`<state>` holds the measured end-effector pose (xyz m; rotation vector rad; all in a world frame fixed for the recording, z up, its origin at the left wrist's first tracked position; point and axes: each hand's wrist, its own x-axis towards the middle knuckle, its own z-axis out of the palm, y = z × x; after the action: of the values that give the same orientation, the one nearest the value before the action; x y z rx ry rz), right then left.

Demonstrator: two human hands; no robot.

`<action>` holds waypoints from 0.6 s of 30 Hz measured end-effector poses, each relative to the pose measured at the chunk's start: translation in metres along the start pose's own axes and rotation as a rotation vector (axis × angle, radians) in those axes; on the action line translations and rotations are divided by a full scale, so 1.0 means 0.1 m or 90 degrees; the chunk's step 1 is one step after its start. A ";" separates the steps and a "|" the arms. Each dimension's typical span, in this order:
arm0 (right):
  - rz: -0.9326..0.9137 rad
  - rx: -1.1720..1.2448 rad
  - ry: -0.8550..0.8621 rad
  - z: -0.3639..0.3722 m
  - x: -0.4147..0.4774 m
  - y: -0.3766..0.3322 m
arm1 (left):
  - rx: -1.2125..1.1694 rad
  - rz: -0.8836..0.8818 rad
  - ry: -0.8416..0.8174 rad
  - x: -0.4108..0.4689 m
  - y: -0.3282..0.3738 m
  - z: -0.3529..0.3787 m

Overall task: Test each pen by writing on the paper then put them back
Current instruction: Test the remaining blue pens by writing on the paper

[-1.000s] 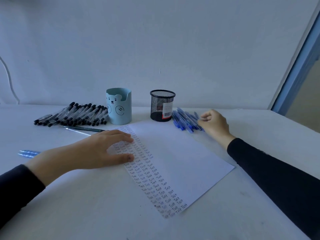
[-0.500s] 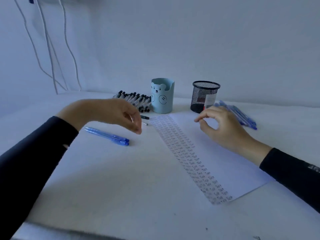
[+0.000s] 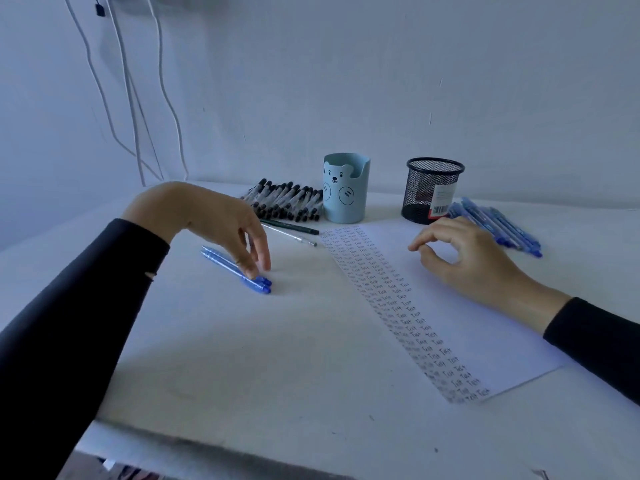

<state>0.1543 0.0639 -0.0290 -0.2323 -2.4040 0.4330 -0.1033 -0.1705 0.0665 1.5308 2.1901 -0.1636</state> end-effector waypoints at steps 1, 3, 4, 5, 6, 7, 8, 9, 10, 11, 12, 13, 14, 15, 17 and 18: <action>0.002 0.000 -0.001 0.00 0.00 0.00 | 0.000 -0.005 -0.009 0.00 0.00 0.00; 0.005 0.003 -0.005 -0.01 0.00 0.00 | -0.009 -0.004 0.005 0.04 0.01 0.03; 0.006 0.004 -0.007 -0.01 0.00 -0.01 | -0.015 0.002 0.026 0.07 0.01 0.05; 0.004 0.001 -0.008 -0.01 0.00 -0.01 | -0.017 0.010 0.050 0.10 0.02 0.07; 0.002 -0.002 -0.008 0.00 0.00 -0.01 | -0.016 0.021 0.075 0.14 0.02 0.10; 0.000 -0.004 -0.009 0.00 0.00 -0.01 | -0.016 0.034 0.105 0.17 0.02 0.12; 0.002 -0.004 -0.009 0.00 0.00 -0.01 | -0.025 0.054 0.141 0.21 0.03 0.13; 0.004 -0.005 -0.009 0.00 0.00 -0.02 | -0.053 0.080 0.189 0.25 0.05 0.14; 0.007 -0.004 -0.007 0.01 0.01 -0.01 | -0.103 0.111 0.250 0.29 0.10 0.16; 0.013 -0.002 -0.004 0.01 0.01 -0.01 | -0.163 0.139 0.320 0.33 0.18 0.18; 0.021 0.002 -0.006 0.01 0.01 -0.01 | -0.208 0.167 0.388 0.39 0.28 0.22; 0.031 0.004 -0.008 0.01 0.01 -0.01 | -0.228 0.202 0.440 0.46 0.40 0.29; 0.035 0.003 -0.008 0.01 0.01 -0.01 | -0.220 0.239 0.472 0.54 0.54 0.38; 0.038 0.001 -0.006 0.01 0.02 -0.01 | -0.198 0.275 0.488 0.61 0.68 0.47; 0.057 0.006 -0.005 -0.01 0.03 -0.03 | -0.172 0.309 0.501 0.71 0.85 0.58; 0.072 0.013 -0.018 -0.02 0.03 -0.05 | -0.176 0.309 0.512 0.73 0.87 0.59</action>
<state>0.1533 0.0600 -0.0240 -0.3560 -2.4206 0.5155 -0.0260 -0.0957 -0.0031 2.1236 2.1264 1.0218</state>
